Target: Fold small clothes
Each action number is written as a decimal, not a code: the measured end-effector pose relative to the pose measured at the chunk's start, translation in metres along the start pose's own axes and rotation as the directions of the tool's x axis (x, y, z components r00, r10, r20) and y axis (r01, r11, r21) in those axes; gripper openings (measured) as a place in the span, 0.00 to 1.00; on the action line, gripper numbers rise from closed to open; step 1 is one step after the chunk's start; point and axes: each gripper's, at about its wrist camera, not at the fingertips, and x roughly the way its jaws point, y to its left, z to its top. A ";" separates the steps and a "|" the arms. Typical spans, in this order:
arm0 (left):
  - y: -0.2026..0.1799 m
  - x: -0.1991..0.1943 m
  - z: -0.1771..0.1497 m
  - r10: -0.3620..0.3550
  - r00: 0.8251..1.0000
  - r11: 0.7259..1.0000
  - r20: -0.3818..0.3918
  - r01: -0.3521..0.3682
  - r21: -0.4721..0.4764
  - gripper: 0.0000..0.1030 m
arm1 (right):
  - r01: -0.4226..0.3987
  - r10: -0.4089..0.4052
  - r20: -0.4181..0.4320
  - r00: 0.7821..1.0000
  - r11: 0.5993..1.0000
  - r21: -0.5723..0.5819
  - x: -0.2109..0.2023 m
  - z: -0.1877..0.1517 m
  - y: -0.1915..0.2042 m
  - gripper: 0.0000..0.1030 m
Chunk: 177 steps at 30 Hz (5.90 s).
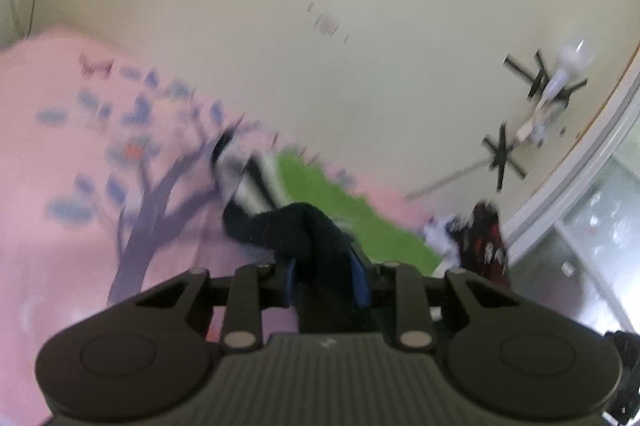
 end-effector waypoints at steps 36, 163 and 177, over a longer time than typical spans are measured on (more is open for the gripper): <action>-0.025 -0.048 -0.055 -0.126 0.986 0.990 -0.111 0.131 0.043 0.21 | -0.405 0.403 -0.044 0.914 0.912 -0.062 -0.058 -0.024 0.029 0.16; 0.039 0.038 -0.052 -0.036 0.996 0.999 -0.078 0.033 -0.030 0.81 | 0.151 -0.152 -0.009 0.988 0.966 0.211 0.166 0.009 -0.040 0.83; 0.038 0.038 -0.051 -0.025 0.997 0.999 -0.076 0.024 -0.022 0.84 | 0.141 -0.144 -0.006 0.990 0.965 0.220 0.166 0.009 -0.041 0.83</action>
